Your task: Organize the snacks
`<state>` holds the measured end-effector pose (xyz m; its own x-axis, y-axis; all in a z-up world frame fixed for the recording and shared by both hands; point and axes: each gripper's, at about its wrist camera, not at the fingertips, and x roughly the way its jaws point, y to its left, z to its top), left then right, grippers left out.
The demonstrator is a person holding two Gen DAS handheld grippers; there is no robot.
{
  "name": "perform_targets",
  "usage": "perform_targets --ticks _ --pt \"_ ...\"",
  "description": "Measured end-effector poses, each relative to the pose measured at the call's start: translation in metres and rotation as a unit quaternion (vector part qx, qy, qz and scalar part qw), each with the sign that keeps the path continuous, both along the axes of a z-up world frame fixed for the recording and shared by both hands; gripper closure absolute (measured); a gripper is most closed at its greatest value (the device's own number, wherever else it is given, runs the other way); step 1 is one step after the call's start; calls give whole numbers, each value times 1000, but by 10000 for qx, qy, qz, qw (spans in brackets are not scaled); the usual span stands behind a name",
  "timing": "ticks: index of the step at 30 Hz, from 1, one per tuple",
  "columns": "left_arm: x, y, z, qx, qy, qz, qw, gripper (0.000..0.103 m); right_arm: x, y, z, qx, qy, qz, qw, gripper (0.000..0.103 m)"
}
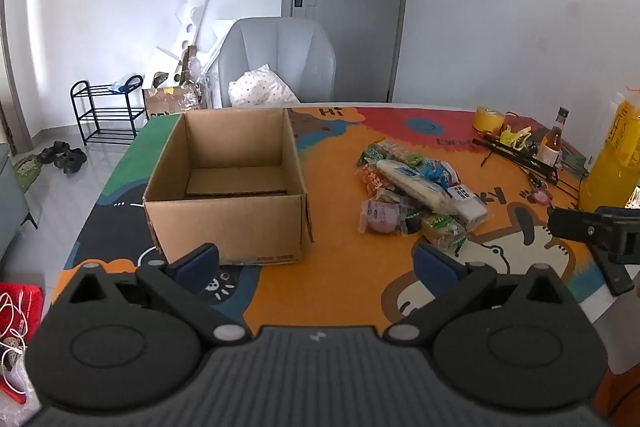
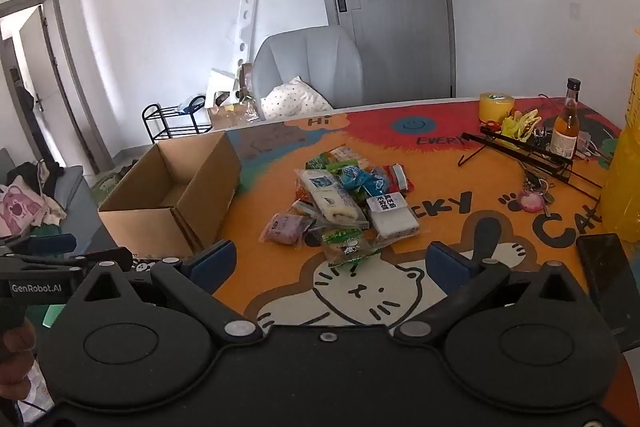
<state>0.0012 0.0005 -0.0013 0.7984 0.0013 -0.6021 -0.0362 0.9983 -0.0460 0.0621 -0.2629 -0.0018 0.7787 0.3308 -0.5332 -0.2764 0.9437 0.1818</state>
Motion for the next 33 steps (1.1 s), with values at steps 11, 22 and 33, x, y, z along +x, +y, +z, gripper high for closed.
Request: perform_targets --ticks 11,22,33 --pt "-7 4 8 -29 -192 23 9998 0 -3 7 1 -121 50 45 9999 0" --pt "-8 5 7 -29 -182 56 9998 0 -3 6 2 -114 77 -16 9999 0" --pt "-10 8 7 -109 -205 33 9997 0 -3 3 4 -104 46 -125 9999 0"
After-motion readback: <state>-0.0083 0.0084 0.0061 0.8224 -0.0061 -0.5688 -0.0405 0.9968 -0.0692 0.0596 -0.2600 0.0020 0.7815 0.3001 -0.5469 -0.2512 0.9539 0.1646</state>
